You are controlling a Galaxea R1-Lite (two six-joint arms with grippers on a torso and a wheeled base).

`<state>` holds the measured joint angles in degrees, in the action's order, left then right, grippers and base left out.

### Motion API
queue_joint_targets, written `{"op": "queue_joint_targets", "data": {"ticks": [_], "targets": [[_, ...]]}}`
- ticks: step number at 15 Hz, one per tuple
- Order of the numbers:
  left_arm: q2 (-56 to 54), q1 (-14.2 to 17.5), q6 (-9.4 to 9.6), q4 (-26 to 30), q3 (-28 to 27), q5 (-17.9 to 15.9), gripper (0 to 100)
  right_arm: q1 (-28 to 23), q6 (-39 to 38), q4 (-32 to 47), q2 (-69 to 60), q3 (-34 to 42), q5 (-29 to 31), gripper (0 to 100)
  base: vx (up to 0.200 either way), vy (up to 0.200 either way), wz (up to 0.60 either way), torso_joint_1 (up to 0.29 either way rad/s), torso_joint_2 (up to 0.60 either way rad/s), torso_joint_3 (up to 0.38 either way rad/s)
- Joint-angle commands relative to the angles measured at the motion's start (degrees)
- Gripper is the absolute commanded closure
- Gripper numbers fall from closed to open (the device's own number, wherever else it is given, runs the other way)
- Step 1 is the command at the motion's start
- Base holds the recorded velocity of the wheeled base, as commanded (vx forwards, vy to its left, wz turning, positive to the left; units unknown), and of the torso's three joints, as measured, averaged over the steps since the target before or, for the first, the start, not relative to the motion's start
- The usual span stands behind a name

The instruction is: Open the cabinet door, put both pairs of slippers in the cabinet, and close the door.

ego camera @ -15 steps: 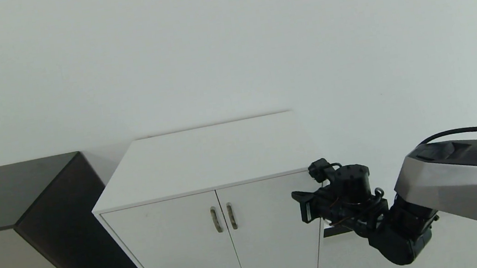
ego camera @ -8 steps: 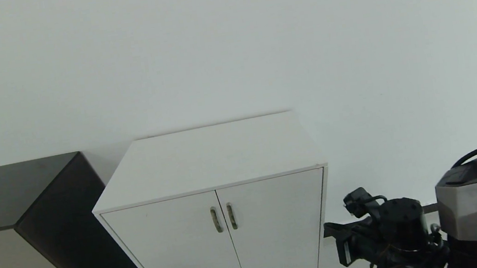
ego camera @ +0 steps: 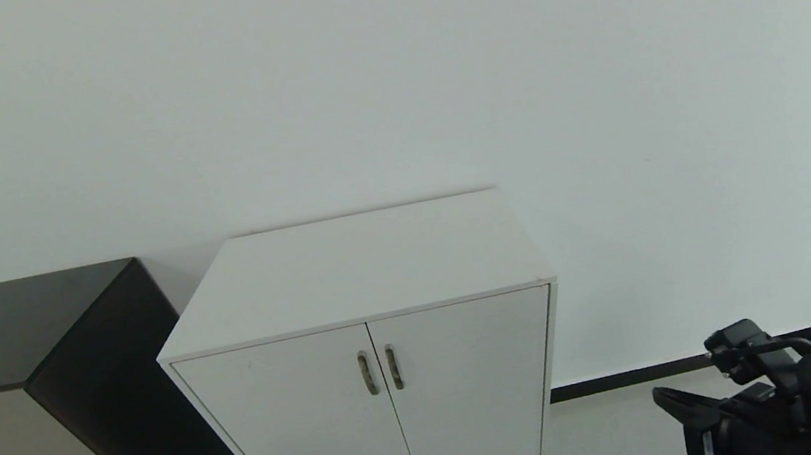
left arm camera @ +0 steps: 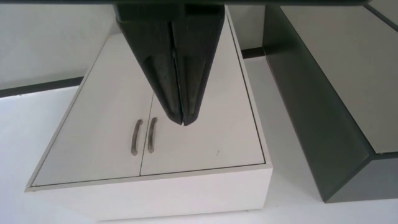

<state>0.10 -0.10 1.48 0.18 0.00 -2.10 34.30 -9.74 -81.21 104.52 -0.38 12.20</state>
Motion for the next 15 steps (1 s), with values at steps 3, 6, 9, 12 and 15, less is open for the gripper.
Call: {"op": "queue_joint_targets", "data": {"ticks": [3, 6, 9, 12, 15], "targets": [[0.08, 0.01, 0.02, -0.01, 0.00, -0.01, 100, 0.41, -0.19, 26.63, -25.24, 0.38, 1.60, 100, 0.000, 0.000, 0.00, 0.000, 0.00, 0.000], [0.08, 0.01, 0.02, -0.01, 0.00, -0.01, 100, -0.47, -0.19, 51.33, -43.00, 0.38, 1.33, 100, 0.000, 0.000, 0.00, 0.000, 0.00, 0.000], [0.08, 0.10, 0.02, -0.01, 0.00, -0.01, 100, -0.20, 0.16, 69.35, -62.86, 0.38, 0.28, 100, 0.000, 0.000, 0.00, 0.000, 0.00, 0.000], [0.08, 0.01, 0.02, -0.01, 0.00, -0.01, 100, -0.64, 2.01, 80.95, -78.86, -0.33, -4.03, 100, 0.000, 0.000, 0.00, 0.000, 0.00, 0.000], [0.08, 0.01, 0.02, -0.01, 0.00, -0.01, 100, -2.58, 6.66, 80.95, -85.54, 0.11, -6.93, 100, 0.000, 0.000, 0.00, 0.000, 0.00, 0.000]]}}
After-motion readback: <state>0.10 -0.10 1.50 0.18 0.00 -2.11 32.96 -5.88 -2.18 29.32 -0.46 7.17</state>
